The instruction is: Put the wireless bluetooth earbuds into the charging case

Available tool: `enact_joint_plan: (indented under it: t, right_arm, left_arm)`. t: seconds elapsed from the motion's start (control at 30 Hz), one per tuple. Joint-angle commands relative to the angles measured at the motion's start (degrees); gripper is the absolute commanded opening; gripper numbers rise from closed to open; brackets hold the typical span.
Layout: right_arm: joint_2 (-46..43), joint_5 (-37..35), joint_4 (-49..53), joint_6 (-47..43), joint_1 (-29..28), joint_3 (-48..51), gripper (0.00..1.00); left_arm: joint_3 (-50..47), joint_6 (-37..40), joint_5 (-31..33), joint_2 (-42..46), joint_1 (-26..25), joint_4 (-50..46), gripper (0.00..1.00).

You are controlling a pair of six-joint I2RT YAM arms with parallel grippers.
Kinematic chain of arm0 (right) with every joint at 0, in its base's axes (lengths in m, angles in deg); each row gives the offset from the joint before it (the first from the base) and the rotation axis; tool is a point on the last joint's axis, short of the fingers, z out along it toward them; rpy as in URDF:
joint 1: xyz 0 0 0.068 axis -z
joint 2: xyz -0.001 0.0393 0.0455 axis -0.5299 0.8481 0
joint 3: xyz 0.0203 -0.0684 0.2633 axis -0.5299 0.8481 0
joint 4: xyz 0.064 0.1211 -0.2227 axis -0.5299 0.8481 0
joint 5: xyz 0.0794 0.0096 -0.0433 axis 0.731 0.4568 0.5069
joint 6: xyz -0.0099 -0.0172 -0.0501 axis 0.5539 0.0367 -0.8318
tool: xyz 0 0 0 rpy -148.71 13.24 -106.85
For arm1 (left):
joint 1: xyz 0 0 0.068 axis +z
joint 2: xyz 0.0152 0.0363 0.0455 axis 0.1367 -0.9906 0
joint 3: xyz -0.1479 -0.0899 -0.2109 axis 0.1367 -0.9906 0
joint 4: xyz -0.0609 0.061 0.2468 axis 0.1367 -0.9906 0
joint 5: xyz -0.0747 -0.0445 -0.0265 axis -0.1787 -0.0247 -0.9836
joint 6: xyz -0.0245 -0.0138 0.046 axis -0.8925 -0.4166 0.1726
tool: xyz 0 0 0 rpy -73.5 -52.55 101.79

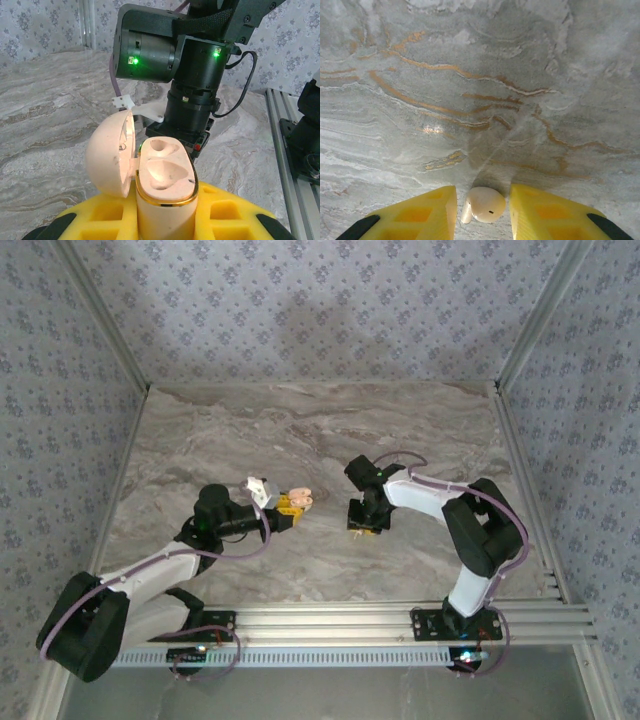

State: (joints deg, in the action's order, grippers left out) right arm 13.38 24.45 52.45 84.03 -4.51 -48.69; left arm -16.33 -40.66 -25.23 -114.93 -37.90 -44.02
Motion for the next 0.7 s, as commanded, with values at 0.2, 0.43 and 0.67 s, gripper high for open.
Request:
enact_joint_plan:
  t: [0.2, 0.43, 0.67]
  right_arm:
    - [1.09, -1.99, -0.74, 0.28, -0.36, -1.22, 0.29]
    - [-1.48, -5.45, -0.91, 0.28, -1.25, -0.57, 0.24]
    - [-6.48, -9.86, -5.27, 0.61, -2.84, 2.63, 0.23]
  left_arm:
    - [1.52, 0.97, -0.23, 0.99, 0.32, 0.25, 0.13]
    - [1.89, 1.33, -0.49, -0.07, 0.29, -0.36, 0.13]
    - [2.90, 2.60, -1.15, -3.46, 0.16, -1.63, 0.12]
